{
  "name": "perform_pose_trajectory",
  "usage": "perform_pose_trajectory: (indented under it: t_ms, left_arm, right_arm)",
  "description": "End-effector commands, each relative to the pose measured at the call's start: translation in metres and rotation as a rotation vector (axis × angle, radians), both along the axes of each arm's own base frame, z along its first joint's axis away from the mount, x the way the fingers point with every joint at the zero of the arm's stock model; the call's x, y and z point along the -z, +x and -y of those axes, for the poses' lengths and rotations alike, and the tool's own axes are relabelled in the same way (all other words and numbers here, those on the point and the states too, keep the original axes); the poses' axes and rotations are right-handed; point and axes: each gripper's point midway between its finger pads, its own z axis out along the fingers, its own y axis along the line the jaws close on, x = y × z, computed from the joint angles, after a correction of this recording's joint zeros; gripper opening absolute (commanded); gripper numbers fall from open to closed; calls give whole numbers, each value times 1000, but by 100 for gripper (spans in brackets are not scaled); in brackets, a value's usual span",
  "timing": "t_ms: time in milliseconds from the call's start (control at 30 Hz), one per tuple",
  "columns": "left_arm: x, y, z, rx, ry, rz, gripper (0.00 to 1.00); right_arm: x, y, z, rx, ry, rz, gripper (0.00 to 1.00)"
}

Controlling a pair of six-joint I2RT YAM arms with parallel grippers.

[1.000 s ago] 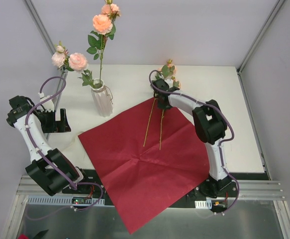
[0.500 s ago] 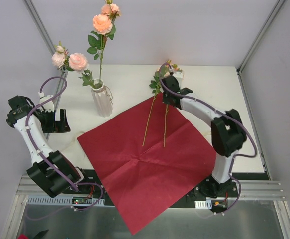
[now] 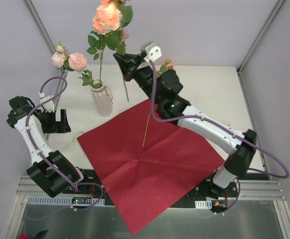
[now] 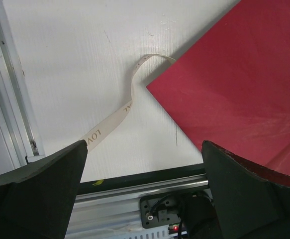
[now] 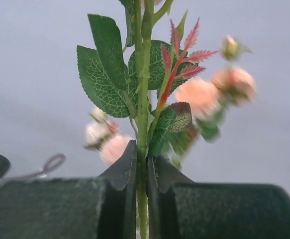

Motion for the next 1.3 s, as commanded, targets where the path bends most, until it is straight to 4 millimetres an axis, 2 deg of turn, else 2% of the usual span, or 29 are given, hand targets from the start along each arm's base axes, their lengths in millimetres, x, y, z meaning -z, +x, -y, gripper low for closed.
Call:
perform_pose_trajectory:
  t_ms: [0, 33, 100, 133, 167, 200, 233, 267, 300, 333, 400, 433, 600, 767, 967, 1133, 1267]
  left_arm:
    - [0, 1, -1, -7, -25, -2, 99]
    - [0, 1, -2, -9, -18, -5, 99]
    - [-1, 1, -2, -7, -14, -4, 99]
    - [-1, 1, -3, -6, -8, -2, 99]
    - [-1, 1, -4, -6, -4, -3, 99]
    - [-2, 0, -4, -6, 1, -2, 99]
    - [-2, 0, -4, -4, 4, -2, 99]
    - [-2, -1, -4, -3, 7, -2, 99]
    - [-2, -1, -4, 2, 10, -1, 99]
    - [-1, -2, -4, 4, 12, -2, 99]
    - [-1, -2, -3, 7, 11, -3, 99]
    - [0, -3, -3, 6, 11, -7, 99]
    - [4, -5, -5, 5, 15, -26, 99]
    - [1, -4, -7, 5, 25, -18, 99]
    - [0, -4, -7, 4, 33, -16, 99]
    - [-2, -4, -8, 1, 35, -14, 99]
    - [-4, -3, -7, -2, 33, -9, 99]
  right_arm:
    - [-61, -41, -42, -114, 120, 509, 1]
    - [-68, -46, -56, -161, 135, 556, 1]
    - [-72, -44, -68, -176, 155, 548, 1]
    - [-64, -42, -81, -190, 150, 546, 1]
    - [-84, -47, -78, -183, 188, 576, 1]
    - [-86, -49, -82, -189, 196, 584, 1]
    - [-77, -44, -94, -201, 185, 577, 1]
    - [-91, -47, -92, -200, 213, 594, 1]
    - [-92, -46, -94, -200, 214, 600, 1]
    - [-83, -40, -103, -201, 204, 593, 1]
    - [-89, -38, -103, -199, 231, 591, 1]
    - [-82, -32, -108, -197, 228, 579, 1]
    - [-79, -30, -114, -212, 258, 560, 1]
    - [-59, -13, -121, -198, 257, 503, 1]
    - [-20, 10, -129, -144, 240, 393, 1]
    - [8, 31, -127, -79, 222, 304, 1]
    - [38, 53, -122, -8, 203, 200, 1]
